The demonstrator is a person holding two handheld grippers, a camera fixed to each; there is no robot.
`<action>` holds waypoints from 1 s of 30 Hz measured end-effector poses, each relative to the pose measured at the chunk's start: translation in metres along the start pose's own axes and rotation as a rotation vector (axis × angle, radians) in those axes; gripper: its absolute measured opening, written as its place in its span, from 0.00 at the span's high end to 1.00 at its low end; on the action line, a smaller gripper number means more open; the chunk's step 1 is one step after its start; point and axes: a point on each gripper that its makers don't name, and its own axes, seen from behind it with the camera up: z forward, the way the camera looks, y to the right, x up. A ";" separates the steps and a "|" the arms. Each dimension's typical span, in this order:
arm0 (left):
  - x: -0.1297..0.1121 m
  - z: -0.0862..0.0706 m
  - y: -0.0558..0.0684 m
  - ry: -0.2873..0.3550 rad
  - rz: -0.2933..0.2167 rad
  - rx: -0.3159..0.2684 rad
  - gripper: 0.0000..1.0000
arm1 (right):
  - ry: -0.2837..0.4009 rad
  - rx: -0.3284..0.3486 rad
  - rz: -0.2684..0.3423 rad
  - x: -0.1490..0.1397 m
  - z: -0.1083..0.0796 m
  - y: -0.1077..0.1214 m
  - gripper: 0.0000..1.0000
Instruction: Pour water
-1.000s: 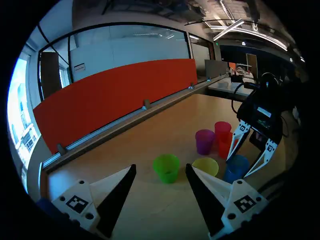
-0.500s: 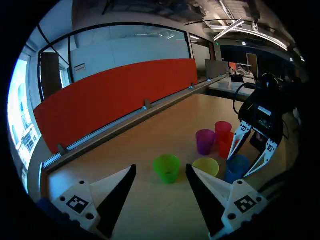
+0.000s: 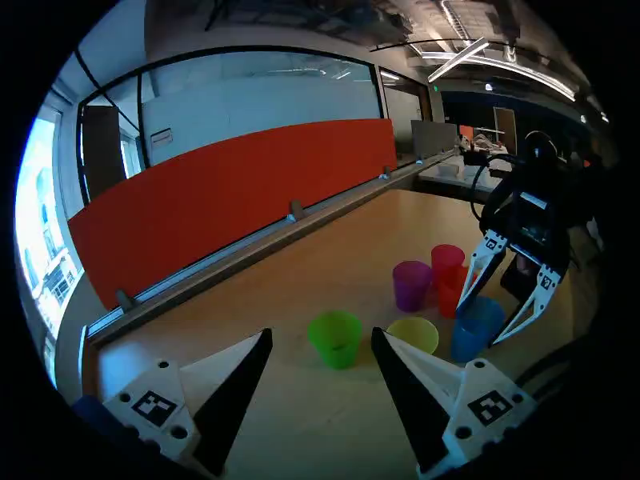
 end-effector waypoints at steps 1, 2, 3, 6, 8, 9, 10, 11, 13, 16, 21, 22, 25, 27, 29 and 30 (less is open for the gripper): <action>0.000 0.000 0.000 0.001 0.000 0.000 0.08 | 0.005 -0.002 0.000 0.002 -0.001 0.000 0.10; 0.001 0.000 0.000 0.002 0.001 0.001 0.08 | 0.009 -0.004 0.000 0.003 -0.002 0.000 0.10; 0.001 0.000 0.001 0.003 0.001 0.001 0.08 | 0.014 -0.005 0.000 0.006 -0.003 0.000 0.10; 0.003 0.000 0.001 0.007 -0.001 0.001 0.08 | 0.030 -0.009 0.000 0.013 -0.006 0.000 0.10; 0.003 0.000 0.001 0.008 -0.003 0.001 0.08 | 0.043 -0.013 0.001 0.019 -0.009 0.000 0.10; 0.003 0.000 0.001 0.008 -0.003 0.002 0.08 | 0.052 -0.015 0.003 0.022 -0.010 0.000 0.10; 0.003 -0.001 0.001 0.008 -0.002 0.004 0.08 | 0.060 -0.017 0.006 0.025 -0.012 0.000 0.10; 0.003 -0.001 0.000 0.008 -0.001 0.005 0.08 | 0.068 -0.019 0.008 0.028 -0.013 0.001 0.10; 0.004 -0.001 0.000 0.010 0.000 0.007 0.08 | 0.083 -0.021 0.015 0.034 -0.016 0.001 0.10; 0.005 -0.001 0.000 0.012 -0.001 0.007 0.08 | 0.103 -0.024 0.021 0.041 -0.020 0.002 0.10; 0.007 -0.001 0.001 0.017 -0.004 0.007 0.08 | 0.140 -0.034 0.024 0.055 -0.028 0.004 0.10; 0.007 -0.001 0.000 0.018 -0.003 0.007 0.08 | 0.148 -0.036 0.024 0.057 -0.030 0.005 0.10; 0.008 -0.001 0.001 0.020 -0.003 0.006 0.08 | 0.174 -0.045 0.027 0.065 -0.035 0.008 0.10; 0.008 0.000 0.001 0.022 -0.005 0.005 0.08 | 0.192 -0.050 0.029 0.070 -0.038 0.010 0.10; 0.009 0.000 0.001 0.023 -0.006 0.005 0.08 | 0.210 -0.056 0.031 0.076 -0.041 0.011 0.10; 0.009 0.000 0.001 0.024 -0.007 0.005 0.08 | 0.220 -0.059 0.032 0.079 -0.043 0.012 0.10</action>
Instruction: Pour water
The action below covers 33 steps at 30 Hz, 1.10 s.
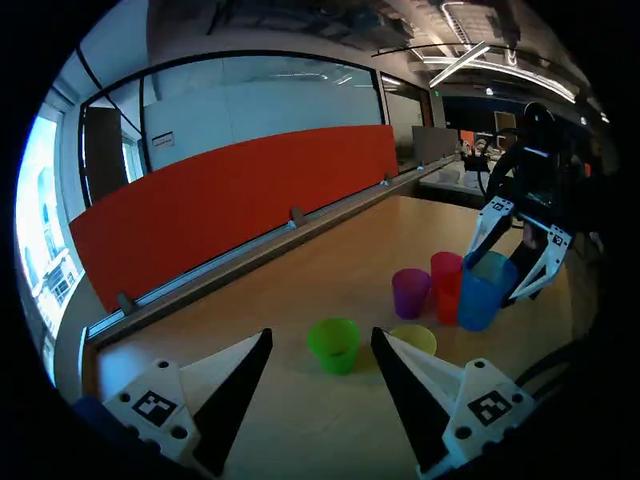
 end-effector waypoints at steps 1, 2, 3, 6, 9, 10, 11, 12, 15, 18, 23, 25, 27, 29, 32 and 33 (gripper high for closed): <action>0.000 0.000 0.000 0.000 -0.001 0.000 0.08 | 0.010 -0.003 0.001 0.003 -0.001 0.001 0.10; 0.000 0.001 0.000 0.001 -0.001 0.000 0.09 | 0.020 -0.006 0.002 0.006 -0.001 0.002 0.10; 0.000 0.001 0.000 0.001 -0.002 0.001 0.08 | 0.031 -0.009 0.003 0.009 -0.002 0.003 0.10; 0.000 0.002 0.000 0.002 -0.004 0.002 0.08 | 0.057 -0.017 0.003 0.018 -0.005 0.006 0.10; 0.001 0.002 -0.001 0.005 -0.009 0.002 0.08 | 0.082 -0.024 -0.003 0.027 -0.008 0.008 0.10; 0.001 0.003 -0.001 0.006 -0.011 0.001 0.08 | 0.089 -0.026 -0.005 0.030 -0.008 0.009 0.10; 0.001 0.003 0.000 0.007 -0.014 0.000 0.08 | 0.096 -0.028 -0.008 0.033 -0.009 0.010 0.10; 0.000 0.004 0.000 0.007 -0.016 -0.001 0.08 | 0.104 -0.030 -0.011 0.036 -0.010 0.010 0.10; 0.000 0.006 0.000 0.007 -0.020 -0.004 0.08 | 0.125 -0.035 -0.020 0.046 -0.013 0.011 0.10; -0.001 0.007 0.000 0.006 -0.022 -0.007 0.09 | 0.150 -0.038 -0.027 0.055 -0.014 0.012 0.10; -0.002 0.009 0.001 0.004 -0.022 -0.013 0.08 | 0.186 -0.038 -0.023 0.066 -0.016 0.013 0.10; -0.002 0.010 0.002 0.004 -0.022 -0.016 0.08 | 0.196 -0.039 -0.022 0.069 -0.016 0.014 0.10; -0.002 0.011 0.003 0.003 -0.023 -0.019 0.08 | 0.205 -0.041 -0.023 0.073 -0.016 0.015 0.10; -0.003 0.013 0.004 0.002 -0.024 -0.024 0.08 | 0.213 -0.043 -0.024 0.077 -0.017 0.016 0.10; -0.006 0.015 0.005 -0.003 -0.029 -0.034 0.08 | 0.221 -0.047 -0.025 0.080 -0.018 0.018 0.10; -0.008 0.016 0.006 -0.007 -0.030 -0.039 0.08 | 0.222 -0.048 -0.026 0.081 -0.019 0.019 0.10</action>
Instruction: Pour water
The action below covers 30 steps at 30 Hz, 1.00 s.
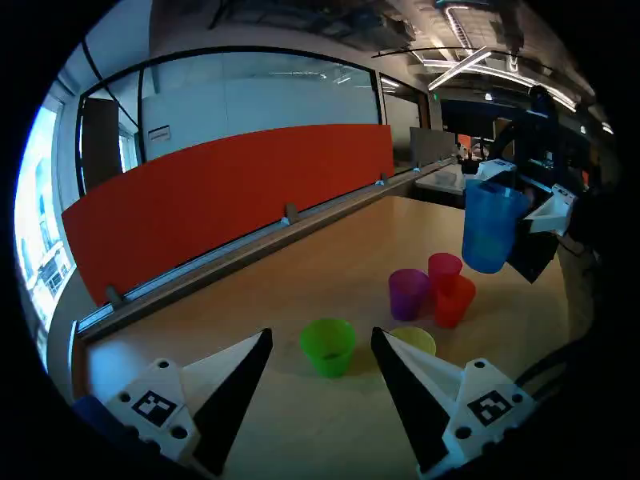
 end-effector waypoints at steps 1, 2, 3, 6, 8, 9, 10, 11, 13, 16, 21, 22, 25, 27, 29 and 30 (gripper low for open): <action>-0.002 0.001 0.001 -0.005 -0.001 -0.005 0.08 | -0.001 -0.001 -0.001 0.000 0.000 0.001 0.10; -0.003 0.002 0.001 -0.010 -0.001 -0.009 0.08 | -0.001 -0.002 -0.002 0.001 0.000 0.001 0.10; -0.005 0.004 0.001 -0.016 -0.001 -0.014 0.08 | -0.002 -0.003 -0.004 0.000 -0.001 0.002 0.10; -0.010 0.009 0.002 -0.032 0.001 -0.024 0.08 | -0.007 -0.005 -0.009 -0.001 -0.001 0.005 0.10; -0.012 0.012 0.001 -0.041 0.003 -0.028 0.08 | -0.010 -0.006 -0.009 -0.002 -0.002 0.006 0.10; -0.014 0.014 0.001 -0.046 0.003 -0.030 0.08 | -0.010 -0.006 -0.009 -0.002 -0.002 0.006 0.10; -0.015 0.016 0.000 -0.051 0.003 -0.032 0.08 | -0.011 -0.006 -0.010 -0.003 -0.002 0.007 0.10; -0.016 0.017 0.000 -0.056 0.003 -0.034 0.08 | -0.011 -0.006 -0.010 -0.003 -0.002 0.007 0.10; -0.019 0.021 0.000 -0.066 0.002 -0.040 0.08 | -0.012 -0.006 -0.009 -0.003 -0.002 0.008 0.10; -0.024 0.027 0.000 -0.083 0.000 -0.051 0.08 | -0.013 -0.006 -0.009 -0.003 -0.002 0.010 0.10; -0.033 0.038 0.000 -0.111 0.004 -0.070 0.08 | -0.011 -0.008 -0.010 -0.003 -0.003 0.014 0.10; -0.035 0.040 0.000 -0.117 0.006 -0.074 0.08 | -0.012 -0.008 -0.009 -0.002 -0.004 0.015 0.10; -0.040 0.047 0.001 -0.133 0.015 -0.084 0.08 | -0.014 -0.008 -0.011 -0.003 -0.005 0.016 0.10; -0.044 0.052 0.001 -0.142 0.021 -0.091 0.08 | -0.017 -0.007 -0.012 -0.005 -0.006 0.017 0.10; -0.047 0.057 0.002 -0.152 0.024 -0.097 0.08 | -0.021 -0.008 -0.012 -0.007 -0.006 0.018 0.10; -0.049 0.060 0.003 -0.158 0.026 -0.100 0.08 | -0.023 -0.008 -0.012 -0.008 -0.007 0.019 0.10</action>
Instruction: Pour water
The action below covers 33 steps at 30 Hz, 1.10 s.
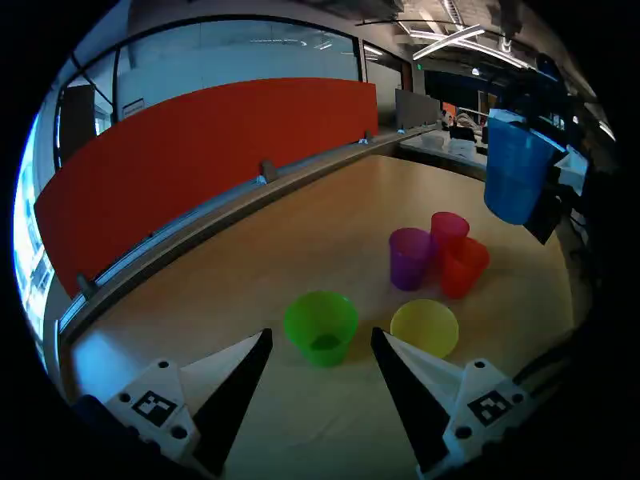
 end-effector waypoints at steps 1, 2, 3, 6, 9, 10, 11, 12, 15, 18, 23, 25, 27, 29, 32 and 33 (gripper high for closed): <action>-0.001 0.003 0.000 -0.005 0.001 -0.003 0.08 | -0.002 0.000 0.001 -0.001 0.000 0.001 0.10; -0.003 0.005 0.000 -0.011 0.002 -0.006 0.08 | -0.003 -0.001 0.001 -0.002 0.000 0.002 0.10; -0.004 0.008 0.000 -0.016 0.003 -0.008 0.08 | -0.005 -0.001 0.002 -0.004 -0.001 0.002 0.10; -0.008 0.015 -0.001 -0.028 0.003 -0.013 0.08 | -0.010 -0.003 0.001 -0.007 -0.001 0.005 0.10; -0.010 0.021 -0.001 -0.037 0.002 -0.016 0.08 | -0.013 -0.004 0.000 -0.008 -0.002 0.007 0.10; -0.010 0.022 -0.002 -0.039 0.003 -0.016 0.08 | -0.014 -0.004 0.000 -0.009 -0.002 0.007 0.10; -0.011 0.024 -0.002 -0.042 0.004 -0.017 0.08 | -0.015 -0.004 0.000 -0.010 -0.002 0.008 0.10; -0.011 0.026 -0.002 -0.045 0.005 -0.017 0.08 | -0.017 -0.004 0.000 -0.011 -0.003 0.008 0.10; -0.012 0.030 -0.002 -0.053 0.008 -0.020 0.08 | -0.019 -0.004 0.000 -0.012 -0.003 0.009 0.10; -0.014 0.035 -0.002 -0.062 0.013 -0.025 0.08 | -0.021 -0.004 0.000 -0.013 -0.003 0.010 0.10; -0.014 0.042 -0.003 -0.073 0.018 -0.026 0.08 | -0.022 -0.003 0.002 -0.016 -0.004 0.011 0.10; -0.014 0.045 -0.004 -0.078 0.017 -0.026 0.08 | -0.023 -0.003 0.002 -0.017 -0.004 0.012 0.10; -0.014 0.048 -0.006 -0.082 0.016 -0.026 0.08 | -0.024 -0.004 0.002 -0.018 -0.003 0.012 0.10; -0.015 0.050 -0.007 -0.087 0.015 -0.027 0.08 | -0.024 -0.004 0.003 -0.019 -0.003 0.013 0.10; -0.015 0.054 -0.008 -0.090 0.017 -0.030 0.08 | -0.026 -0.004 0.006 -0.020 -0.004 0.014 0.10; -0.015 0.056 -0.008 -0.091 0.018 -0.030 0.08 | -0.026 -0.004 0.007 -0.020 -0.004 0.014 0.10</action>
